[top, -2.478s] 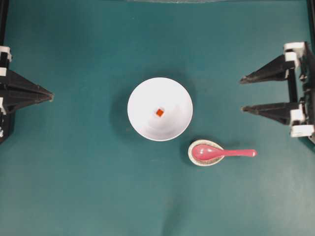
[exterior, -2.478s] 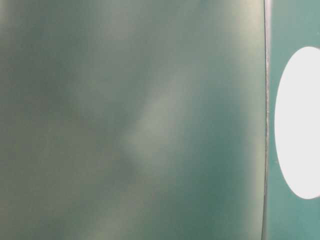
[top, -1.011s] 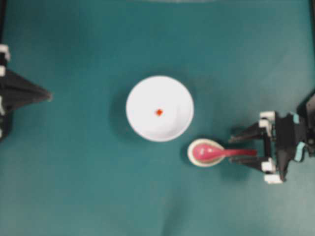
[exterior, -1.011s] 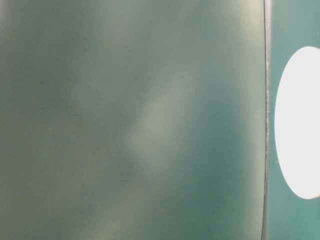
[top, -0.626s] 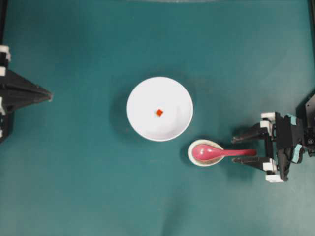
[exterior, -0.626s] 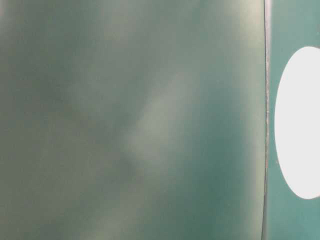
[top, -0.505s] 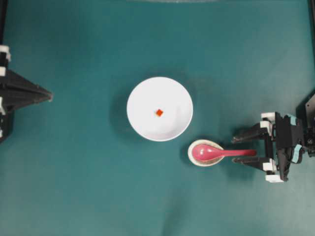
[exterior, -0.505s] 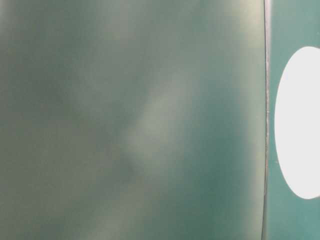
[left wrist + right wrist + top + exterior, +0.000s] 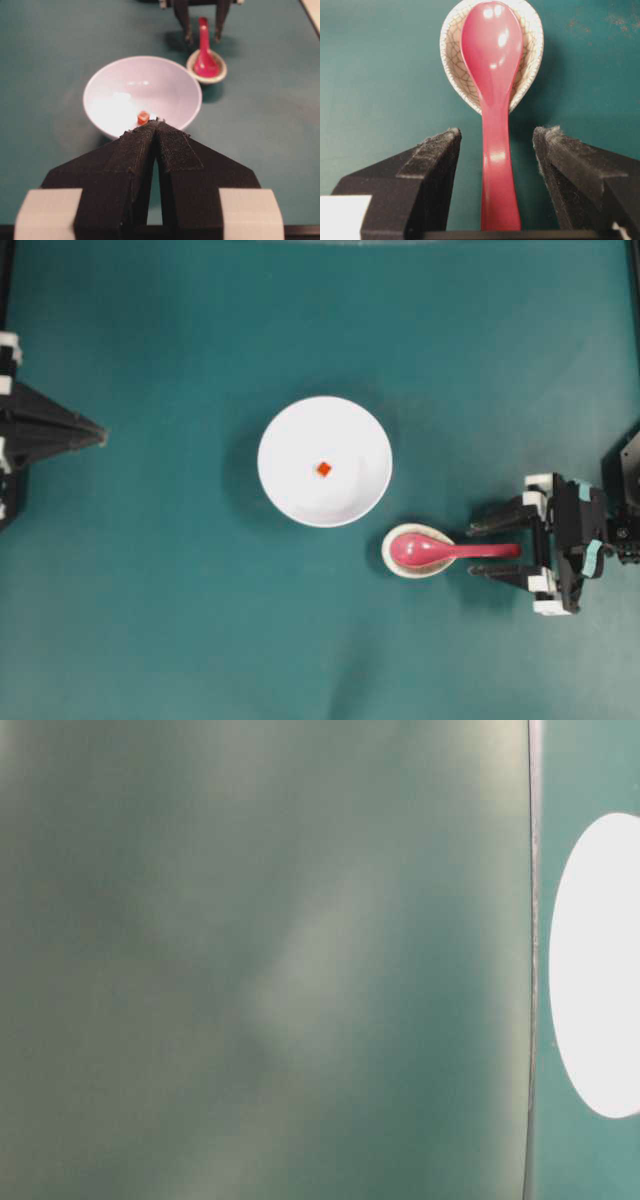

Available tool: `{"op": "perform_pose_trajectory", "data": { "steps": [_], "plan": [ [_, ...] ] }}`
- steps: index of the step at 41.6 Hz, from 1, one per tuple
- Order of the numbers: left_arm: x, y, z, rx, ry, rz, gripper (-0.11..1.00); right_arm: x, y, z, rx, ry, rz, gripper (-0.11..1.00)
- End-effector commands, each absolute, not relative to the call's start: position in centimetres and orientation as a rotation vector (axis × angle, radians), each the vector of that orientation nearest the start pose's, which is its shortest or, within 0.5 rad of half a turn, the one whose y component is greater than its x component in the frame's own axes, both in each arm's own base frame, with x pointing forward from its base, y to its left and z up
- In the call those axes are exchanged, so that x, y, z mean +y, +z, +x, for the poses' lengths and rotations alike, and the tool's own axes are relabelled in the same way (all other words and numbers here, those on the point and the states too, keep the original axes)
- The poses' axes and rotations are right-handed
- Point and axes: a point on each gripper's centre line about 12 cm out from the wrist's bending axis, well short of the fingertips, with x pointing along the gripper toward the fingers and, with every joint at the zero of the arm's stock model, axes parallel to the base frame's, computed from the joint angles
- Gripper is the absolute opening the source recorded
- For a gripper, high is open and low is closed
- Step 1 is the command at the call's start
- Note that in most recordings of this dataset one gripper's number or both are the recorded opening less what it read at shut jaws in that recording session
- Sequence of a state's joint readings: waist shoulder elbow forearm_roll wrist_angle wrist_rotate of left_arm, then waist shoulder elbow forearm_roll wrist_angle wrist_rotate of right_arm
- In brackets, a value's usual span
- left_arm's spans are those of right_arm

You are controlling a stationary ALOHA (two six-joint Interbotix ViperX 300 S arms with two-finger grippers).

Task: Grip the spoon and scoop the red block from the bowl with right arm.
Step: 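Lower the open right gripper around the pink spoon handle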

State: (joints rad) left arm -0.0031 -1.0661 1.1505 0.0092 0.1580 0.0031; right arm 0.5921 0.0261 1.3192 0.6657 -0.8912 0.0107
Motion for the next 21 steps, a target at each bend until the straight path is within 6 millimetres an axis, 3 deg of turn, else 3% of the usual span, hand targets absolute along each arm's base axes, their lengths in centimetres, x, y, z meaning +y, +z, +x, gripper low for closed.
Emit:
{"op": "perform_pose_trajectory", "data": {
  "steps": [1,21],
  "plan": [
    [-0.03,27.95,18.27,0.219,-0.003,0.017,0.03,7.9,8.0,21.83,0.479,-0.025,0.172,0.62],
    [-0.03,27.95,18.27,0.219,-0.003,0.017,0.03,7.76,7.97,21.64,0.478,-0.027,0.169,0.47]
  ]
}}
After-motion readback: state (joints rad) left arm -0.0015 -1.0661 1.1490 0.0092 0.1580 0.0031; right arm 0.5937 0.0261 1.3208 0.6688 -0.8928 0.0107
